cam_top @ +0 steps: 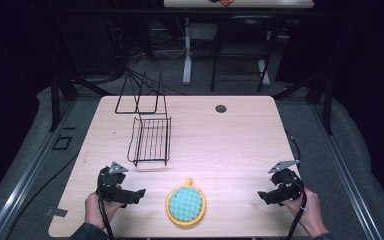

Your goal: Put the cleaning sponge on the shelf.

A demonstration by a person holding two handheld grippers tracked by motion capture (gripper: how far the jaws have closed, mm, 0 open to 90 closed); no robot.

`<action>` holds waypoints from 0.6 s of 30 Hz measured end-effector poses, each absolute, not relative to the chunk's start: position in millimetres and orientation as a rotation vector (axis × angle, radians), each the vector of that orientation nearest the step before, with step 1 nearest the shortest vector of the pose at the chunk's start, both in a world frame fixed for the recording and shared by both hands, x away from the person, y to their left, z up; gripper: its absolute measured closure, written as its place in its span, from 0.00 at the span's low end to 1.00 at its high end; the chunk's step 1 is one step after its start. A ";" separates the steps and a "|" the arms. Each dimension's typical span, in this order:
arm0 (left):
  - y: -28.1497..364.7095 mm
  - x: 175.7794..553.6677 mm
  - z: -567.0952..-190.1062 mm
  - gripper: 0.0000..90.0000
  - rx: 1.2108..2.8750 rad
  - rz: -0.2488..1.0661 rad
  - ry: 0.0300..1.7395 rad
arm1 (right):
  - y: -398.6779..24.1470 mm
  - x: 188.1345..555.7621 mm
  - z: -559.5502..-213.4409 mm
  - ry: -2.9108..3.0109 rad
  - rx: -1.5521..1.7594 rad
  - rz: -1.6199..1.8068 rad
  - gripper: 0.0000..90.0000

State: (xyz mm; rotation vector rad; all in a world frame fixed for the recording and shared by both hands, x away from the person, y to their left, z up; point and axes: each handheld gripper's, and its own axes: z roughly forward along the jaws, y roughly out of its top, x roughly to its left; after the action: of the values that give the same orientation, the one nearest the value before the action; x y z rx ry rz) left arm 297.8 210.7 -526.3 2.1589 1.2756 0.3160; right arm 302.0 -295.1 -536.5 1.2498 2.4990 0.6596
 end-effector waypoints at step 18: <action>177.2 301.5 -517.4 0.00 2.192 0.299 1.174 | -295.2 300.0 -538.2 2.507 1.238 0.644 0.15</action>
State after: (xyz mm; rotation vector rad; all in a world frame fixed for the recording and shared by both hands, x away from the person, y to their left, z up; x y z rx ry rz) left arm 301.5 177.2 -517.4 2.1917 1.1735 0.2988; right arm 300.0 -295.2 -538.2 1.2378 2.5071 0.6441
